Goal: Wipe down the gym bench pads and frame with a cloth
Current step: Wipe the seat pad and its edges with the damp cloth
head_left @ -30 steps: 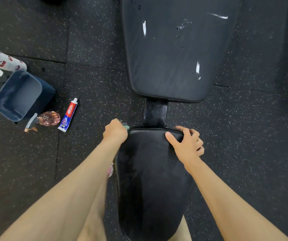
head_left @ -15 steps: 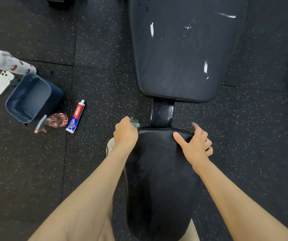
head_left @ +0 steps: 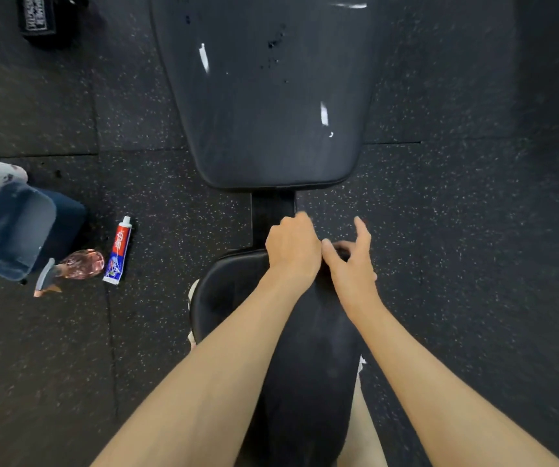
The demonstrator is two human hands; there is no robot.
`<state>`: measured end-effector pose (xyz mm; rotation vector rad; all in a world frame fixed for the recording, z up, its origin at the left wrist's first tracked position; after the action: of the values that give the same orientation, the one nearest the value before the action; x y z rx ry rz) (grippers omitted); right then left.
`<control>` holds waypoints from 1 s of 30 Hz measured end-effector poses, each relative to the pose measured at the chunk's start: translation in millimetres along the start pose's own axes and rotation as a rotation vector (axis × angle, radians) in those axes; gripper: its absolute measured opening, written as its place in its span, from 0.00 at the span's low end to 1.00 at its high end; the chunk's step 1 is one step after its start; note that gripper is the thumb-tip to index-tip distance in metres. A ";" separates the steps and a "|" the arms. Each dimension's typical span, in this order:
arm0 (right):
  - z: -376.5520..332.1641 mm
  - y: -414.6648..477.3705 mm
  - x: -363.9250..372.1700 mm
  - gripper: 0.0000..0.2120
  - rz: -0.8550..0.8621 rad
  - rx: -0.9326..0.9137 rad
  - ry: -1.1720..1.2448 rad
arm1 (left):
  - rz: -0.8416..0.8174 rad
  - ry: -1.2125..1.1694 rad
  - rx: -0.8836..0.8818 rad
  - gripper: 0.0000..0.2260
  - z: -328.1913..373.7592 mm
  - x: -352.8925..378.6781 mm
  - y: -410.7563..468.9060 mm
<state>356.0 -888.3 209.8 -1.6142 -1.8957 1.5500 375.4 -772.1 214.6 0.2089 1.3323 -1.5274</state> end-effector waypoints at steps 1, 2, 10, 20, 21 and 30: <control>1.6 1.9 -6.5 0.28 -0.011 0.020 0.062 | -0.008 0.020 0.041 0.08 11.5 7.2 1.1; 4.3 5.1 -13.6 0.24 -0.006 0.042 0.104 | -0.020 0.040 0.079 0.09 23.5 14.5 2.3; 33.8 26.2 -48.5 0.25 0.045 0.249 0.150 | -0.239 -0.203 0.312 0.09 58.4 35.5 11.7; 44.2 30.1 -55.9 0.24 -0.100 0.357 0.308 | -0.115 0.163 -0.143 0.16 -27.9 -10.5 13.9; 45.3 29.9 -56.2 0.23 -0.094 0.360 0.308 | -0.092 0.161 -0.122 0.15 -21.5 -5.0 9.4; 72.3 27.7 -54.0 0.22 -0.033 0.489 0.539 | -0.088 0.078 0.141 0.14 39.8 27.8 5.9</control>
<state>341.6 -977.1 181.0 -1.5511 -1.1509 1.2587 386.6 -818.9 206.1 0.3052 1.3098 -1.7048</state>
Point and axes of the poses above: each hand's wrist, its own y-axis towards the middle knuckle, its own x-axis out of the palm, z = x × y, the point moved 5 cm from there along y, towards the middle knuckle, and after that the axes turned 10 degrees about x, right-handed, at the moved point
